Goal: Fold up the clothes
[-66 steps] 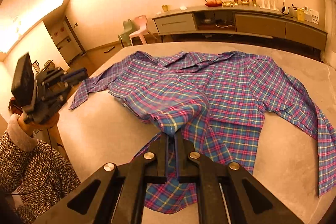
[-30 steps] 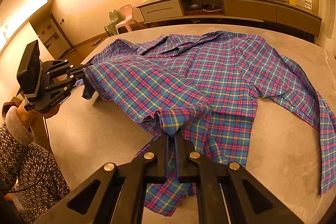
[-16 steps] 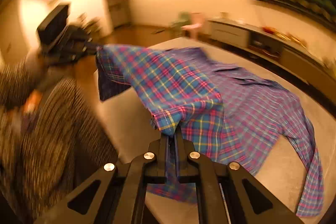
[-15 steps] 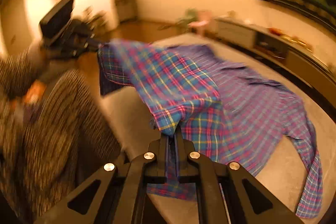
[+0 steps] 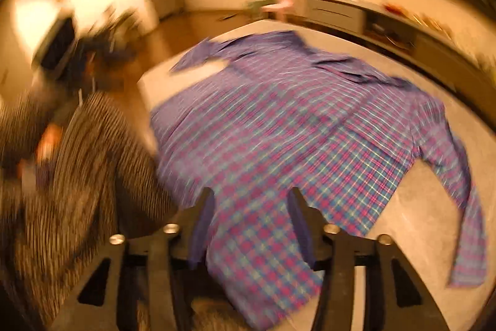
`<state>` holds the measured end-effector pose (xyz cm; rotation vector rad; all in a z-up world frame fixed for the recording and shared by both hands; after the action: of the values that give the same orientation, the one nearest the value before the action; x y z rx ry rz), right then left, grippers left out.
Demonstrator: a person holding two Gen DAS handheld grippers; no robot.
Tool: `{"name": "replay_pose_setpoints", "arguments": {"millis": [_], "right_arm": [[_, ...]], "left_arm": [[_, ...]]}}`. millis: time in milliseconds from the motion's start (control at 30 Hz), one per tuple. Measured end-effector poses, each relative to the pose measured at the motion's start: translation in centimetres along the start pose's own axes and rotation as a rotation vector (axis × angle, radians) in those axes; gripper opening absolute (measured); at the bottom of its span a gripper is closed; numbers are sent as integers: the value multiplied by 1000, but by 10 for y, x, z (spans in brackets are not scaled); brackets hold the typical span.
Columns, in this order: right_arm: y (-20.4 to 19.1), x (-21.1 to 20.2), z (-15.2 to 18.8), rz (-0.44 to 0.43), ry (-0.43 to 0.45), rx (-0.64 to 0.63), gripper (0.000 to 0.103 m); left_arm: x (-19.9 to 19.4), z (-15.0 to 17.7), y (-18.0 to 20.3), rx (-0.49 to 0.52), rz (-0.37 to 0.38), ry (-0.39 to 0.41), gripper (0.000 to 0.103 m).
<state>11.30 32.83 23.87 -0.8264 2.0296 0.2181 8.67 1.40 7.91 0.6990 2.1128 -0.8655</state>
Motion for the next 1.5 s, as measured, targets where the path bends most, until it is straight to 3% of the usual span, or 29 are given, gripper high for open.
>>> {"name": "replay_pose_setpoints", "arguments": {"millis": [100,133,200,233,300,333,433,467,500,600,733,800,933,1100,1167,1333,1500], "right_arm": [[26,61,-7,218,-186,91,54],[37,75,-1,231,-217,105,54],[59,101,13,220,-268,149,56],[69,110,18,239,-242,135,54],[94,135,30,293,-279,157,53],[107,147,36,316,-279,183,54],[131,185,42,398,-266,214,55],[131,193,36,428,-227,199,55],[129,201,26,398,-168,196,55],[118,232,-9,274,-4,183,55],[113,330,-65,266,61,101,55],[121,396,-84,292,51,69,55],[159,546,-95,322,-86,102,55],[198,640,-116,315,-65,144,56],[220,668,-131,334,-44,172,55],[282,687,-153,346,261,436,55],[274,722,-110,268,307,519,55]], "left_arm": [[84,10,-12,-69,-43,-201,42],[104,18,-16,-90,-47,-255,42],[122,34,-27,-161,-56,-259,44],[126,37,-33,-189,-54,-286,46],[132,40,-45,-239,-47,-360,42],[129,35,-49,-227,-68,-356,42],[114,7,-64,-220,-58,-158,46],[119,2,-73,-252,-42,-126,46],[123,-3,-82,-283,-26,-95,46],[146,5,-85,-296,-8,-88,46],[178,18,-86,-305,12,-89,45],[194,25,-87,-310,23,-89,46],[226,38,-89,-319,43,-89,47],[266,55,-91,-331,69,-90,47],[276,58,-89,-316,61,-87,47],[303,63,-84,-315,55,-90,47],[318,63,-77,-236,-32,-98,47]]}}
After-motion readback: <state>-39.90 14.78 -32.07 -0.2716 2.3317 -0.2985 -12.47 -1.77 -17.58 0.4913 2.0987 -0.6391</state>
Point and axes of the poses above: each gripper's, at about its wrist camera, not at the fingertips, and x roughly the way its jaws point, y to its right, z to its underside, the point moved 2 cm from there along x, roughly the way its jaws point, and after that the axes turned 2 degrees about z, right-handed, at the moved point
